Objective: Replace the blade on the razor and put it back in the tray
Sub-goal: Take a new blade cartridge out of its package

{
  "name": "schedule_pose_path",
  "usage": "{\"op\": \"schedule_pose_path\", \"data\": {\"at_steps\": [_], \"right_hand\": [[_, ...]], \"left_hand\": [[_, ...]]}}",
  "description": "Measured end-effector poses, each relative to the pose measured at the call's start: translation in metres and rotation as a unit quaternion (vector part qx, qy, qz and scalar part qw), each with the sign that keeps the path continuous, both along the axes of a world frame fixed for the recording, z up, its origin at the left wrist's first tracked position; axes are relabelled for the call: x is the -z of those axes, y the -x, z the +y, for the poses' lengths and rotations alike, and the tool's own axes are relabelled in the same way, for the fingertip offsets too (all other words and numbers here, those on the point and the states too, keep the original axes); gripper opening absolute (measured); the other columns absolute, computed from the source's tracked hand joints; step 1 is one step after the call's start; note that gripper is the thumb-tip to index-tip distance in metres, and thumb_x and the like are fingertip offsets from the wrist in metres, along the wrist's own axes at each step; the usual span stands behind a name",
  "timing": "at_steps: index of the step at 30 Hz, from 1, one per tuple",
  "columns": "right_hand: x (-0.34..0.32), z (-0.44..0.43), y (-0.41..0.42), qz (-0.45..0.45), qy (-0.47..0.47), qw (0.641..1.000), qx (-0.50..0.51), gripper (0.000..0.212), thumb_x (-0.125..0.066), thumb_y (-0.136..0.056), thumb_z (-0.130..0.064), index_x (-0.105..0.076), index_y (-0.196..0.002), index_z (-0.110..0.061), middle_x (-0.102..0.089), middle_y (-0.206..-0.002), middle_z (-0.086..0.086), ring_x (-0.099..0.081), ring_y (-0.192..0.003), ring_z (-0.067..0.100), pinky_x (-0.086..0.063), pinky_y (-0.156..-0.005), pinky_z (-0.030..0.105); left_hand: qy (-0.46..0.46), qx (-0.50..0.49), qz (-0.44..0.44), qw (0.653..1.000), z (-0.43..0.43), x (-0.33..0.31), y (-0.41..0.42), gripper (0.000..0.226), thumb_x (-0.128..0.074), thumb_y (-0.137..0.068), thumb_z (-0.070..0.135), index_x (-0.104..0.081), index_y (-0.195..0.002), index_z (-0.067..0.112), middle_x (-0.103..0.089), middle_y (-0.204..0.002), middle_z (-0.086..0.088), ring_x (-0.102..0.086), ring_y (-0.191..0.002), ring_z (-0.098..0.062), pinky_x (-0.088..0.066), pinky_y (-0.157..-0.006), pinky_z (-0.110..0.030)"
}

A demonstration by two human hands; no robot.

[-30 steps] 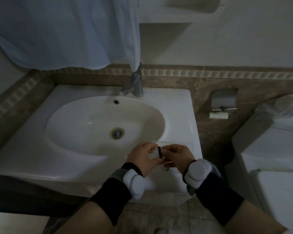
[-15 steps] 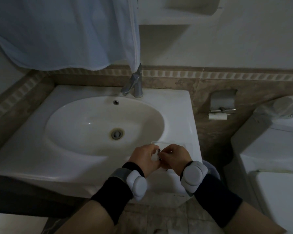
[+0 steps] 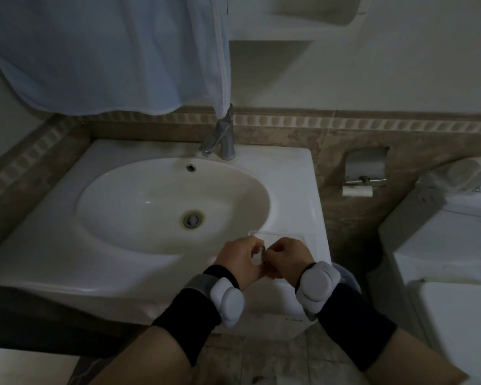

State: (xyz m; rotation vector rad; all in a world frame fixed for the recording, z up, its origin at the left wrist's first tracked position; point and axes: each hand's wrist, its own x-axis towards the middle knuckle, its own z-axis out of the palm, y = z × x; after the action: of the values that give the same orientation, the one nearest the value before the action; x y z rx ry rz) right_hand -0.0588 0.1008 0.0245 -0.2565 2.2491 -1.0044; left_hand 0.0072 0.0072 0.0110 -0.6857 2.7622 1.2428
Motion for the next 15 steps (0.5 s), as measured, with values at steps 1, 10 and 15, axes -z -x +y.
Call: {"op": "schedule_pose_path", "data": {"at_steps": [1, 10, 15], "right_hand": [[0.0005, -0.0001, -0.0003, -0.001, -0.001, 1.000, 0.002, 0.027, -0.056, -0.080, -0.011, -0.052, -0.054, -0.017, -0.058, -0.057, 0.005, -0.063, -0.070, 0.027, -0.058, -0.080, 0.039], [0.0003, 0.0010, -0.0052, 0.015, -0.007, 1.000, -0.006, 0.021, -0.056, -0.080, -0.019, -0.068, -0.077, -0.001, -0.072, -0.082, 0.022, -0.070, -0.078, 0.032, -0.058, -0.082, 0.041], [0.0003, -0.0004, -0.0068, 0.034, -0.038, 0.998, -0.024, 0.023, -0.056, -0.082, -0.022, -0.064, -0.067, -0.007, -0.073, -0.083, 0.022, -0.070, -0.083, 0.034, -0.057, -0.084, 0.042]], "left_hand": [[-0.002, 0.000, 0.000, 1.000, 0.0004, -0.0002, -0.0002, 0.042, -0.070, -0.074, 0.020, -0.057, -0.112, 0.010, -0.063, -0.116, -0.011, -0.057, -0.110, -0.024, -0.048, -0.094, -0.032], [-0.022, -0.018, 0.010, 1.000, 0.0033, 0.0039, -0.0013, 0.042, -0.073, -0.070, 0.019, -0.058, -0.109, 0.011, -0.065, -0.113, -0.009, -0.060, -0.105, -0.020, -0.048, -0.090, -0.027], [-0.014, -0.018, 0.020, 1.000, 0.0048, 0.0067, -0.0029, 0.043, -0.074, -0.068, 0.019, -0.058, -0.107, 0.011, -0.065, -0.112, -0.008, -0.060, -0.106, -0.021, -0.049, -0.091, -0.030]]}}
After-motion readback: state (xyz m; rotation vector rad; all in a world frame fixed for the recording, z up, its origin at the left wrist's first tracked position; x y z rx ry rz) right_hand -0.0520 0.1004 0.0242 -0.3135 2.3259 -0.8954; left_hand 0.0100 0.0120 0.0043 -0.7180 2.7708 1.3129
